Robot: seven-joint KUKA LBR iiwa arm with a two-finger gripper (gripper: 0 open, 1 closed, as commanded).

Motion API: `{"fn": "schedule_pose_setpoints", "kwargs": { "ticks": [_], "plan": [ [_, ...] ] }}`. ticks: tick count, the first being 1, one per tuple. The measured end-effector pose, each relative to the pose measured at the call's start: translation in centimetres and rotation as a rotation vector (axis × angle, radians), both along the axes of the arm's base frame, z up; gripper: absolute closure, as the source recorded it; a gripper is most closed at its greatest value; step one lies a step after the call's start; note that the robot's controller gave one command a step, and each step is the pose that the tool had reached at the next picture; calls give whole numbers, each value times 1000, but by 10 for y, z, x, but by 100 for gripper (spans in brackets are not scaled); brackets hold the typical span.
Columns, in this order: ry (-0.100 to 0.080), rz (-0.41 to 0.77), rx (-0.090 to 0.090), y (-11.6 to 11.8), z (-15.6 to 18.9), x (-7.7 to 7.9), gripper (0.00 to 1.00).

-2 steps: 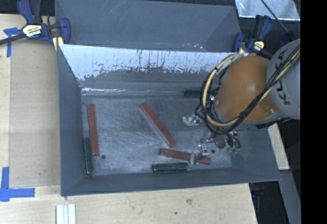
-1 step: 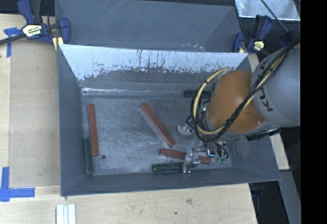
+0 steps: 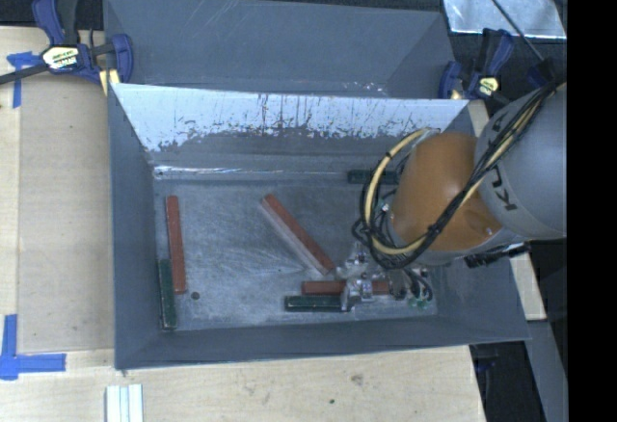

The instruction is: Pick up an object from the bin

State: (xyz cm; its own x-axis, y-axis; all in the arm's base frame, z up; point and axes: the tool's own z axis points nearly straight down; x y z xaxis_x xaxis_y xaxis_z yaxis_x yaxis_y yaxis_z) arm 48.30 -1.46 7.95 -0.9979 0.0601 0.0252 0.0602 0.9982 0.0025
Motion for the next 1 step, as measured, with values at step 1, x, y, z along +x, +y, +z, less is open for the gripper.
{"fn": "schedule_pose_setpoints", "kwargs": {
  "ticks": [1],
  "plan": [
    [0,0,0,0,0,0,100]
  ]
}}
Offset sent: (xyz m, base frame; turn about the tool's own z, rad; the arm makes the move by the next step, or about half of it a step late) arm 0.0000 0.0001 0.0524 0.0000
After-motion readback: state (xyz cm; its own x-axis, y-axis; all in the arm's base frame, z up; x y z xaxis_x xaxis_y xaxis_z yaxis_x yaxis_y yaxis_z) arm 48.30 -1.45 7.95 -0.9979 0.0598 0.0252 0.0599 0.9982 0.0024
